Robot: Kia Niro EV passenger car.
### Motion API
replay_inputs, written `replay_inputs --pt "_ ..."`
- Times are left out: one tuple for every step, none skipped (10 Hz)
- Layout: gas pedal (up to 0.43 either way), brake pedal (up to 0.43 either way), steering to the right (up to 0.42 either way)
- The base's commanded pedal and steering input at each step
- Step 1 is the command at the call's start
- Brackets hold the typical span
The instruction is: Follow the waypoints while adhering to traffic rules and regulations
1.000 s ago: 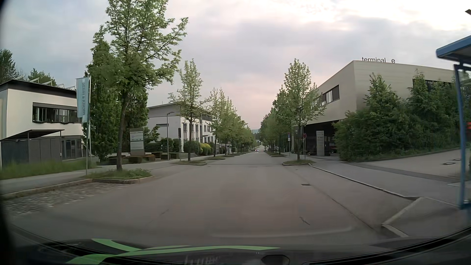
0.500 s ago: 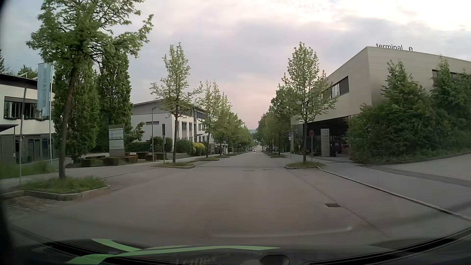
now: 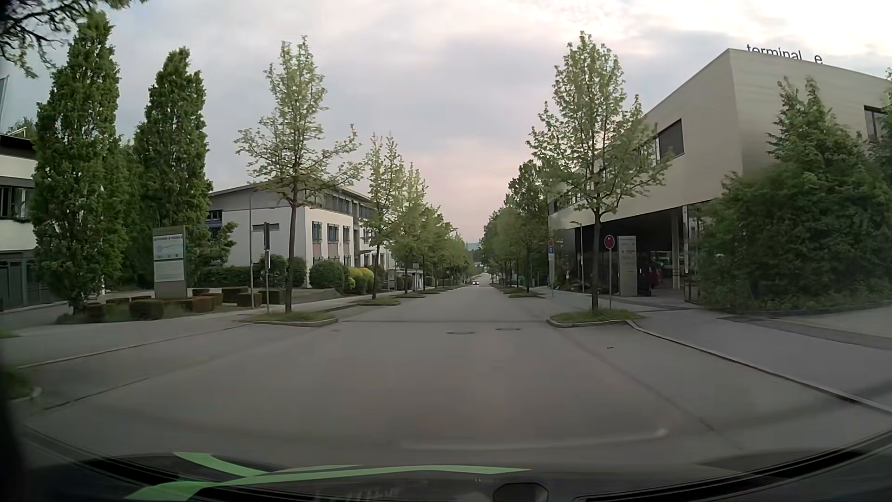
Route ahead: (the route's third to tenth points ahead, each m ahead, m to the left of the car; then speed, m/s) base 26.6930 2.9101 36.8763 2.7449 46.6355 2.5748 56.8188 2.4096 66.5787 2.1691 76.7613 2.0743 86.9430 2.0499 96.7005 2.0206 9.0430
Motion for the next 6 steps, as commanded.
replay_inputs --pt "0.020 0.000 0.005" --pt "0.020 0.000 0.005" --pt "0.020 0.000 0.005" --pt "0.020 0.000 0.005" --pt "0.020 0.000 0.005" --pt "0.020 0.000 0.005"
